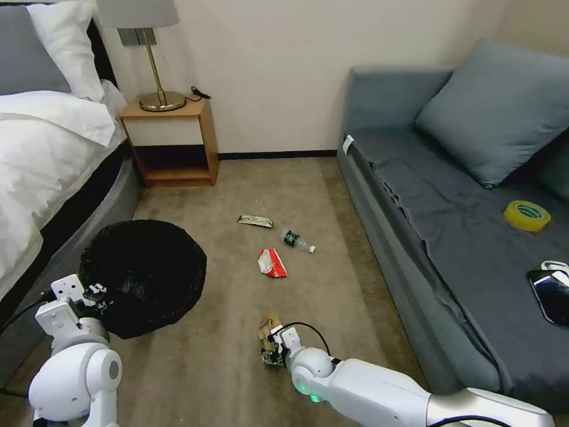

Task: Pick up the trash bin, then pick up the garbage on the floor and place it into the trash bin.

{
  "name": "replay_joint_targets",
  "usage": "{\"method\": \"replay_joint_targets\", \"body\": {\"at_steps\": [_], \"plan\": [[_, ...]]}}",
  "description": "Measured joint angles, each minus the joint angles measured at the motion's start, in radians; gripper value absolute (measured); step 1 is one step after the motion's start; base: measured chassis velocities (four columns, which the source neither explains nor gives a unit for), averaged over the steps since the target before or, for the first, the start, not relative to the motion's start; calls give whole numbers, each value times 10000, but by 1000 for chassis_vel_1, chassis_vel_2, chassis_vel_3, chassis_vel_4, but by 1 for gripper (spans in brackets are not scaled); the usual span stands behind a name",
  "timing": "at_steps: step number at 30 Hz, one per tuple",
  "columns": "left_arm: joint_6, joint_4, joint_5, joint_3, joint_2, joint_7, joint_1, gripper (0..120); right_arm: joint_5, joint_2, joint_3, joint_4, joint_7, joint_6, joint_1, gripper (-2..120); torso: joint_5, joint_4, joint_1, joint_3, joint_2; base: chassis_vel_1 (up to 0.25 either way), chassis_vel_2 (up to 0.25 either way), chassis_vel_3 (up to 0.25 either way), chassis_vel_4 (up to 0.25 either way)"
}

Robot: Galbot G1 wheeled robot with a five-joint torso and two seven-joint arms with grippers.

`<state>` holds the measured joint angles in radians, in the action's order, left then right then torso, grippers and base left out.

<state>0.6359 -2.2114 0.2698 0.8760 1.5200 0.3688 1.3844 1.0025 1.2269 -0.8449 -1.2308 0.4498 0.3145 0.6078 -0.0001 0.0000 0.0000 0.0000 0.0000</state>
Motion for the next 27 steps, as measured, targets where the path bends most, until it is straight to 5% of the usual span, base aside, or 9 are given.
{"method": "replay_joint_targets", "body": {"at_steps": [19, 27], "plan": [[-93, 131, -103, -9, 63, -17, 1, 1, -71, -337, -20, -200, -158, -180, 107, 1, 1, 0, 0, 0, 0, 0, 0, 0, 0], [-96, 115, -83, -43, 75, -20, 33, 1, -44, -637, 191, -737, -152, -316, 89, 0, 3, 1, 0, 0, 0, 0, 0, 0, 0]]}}
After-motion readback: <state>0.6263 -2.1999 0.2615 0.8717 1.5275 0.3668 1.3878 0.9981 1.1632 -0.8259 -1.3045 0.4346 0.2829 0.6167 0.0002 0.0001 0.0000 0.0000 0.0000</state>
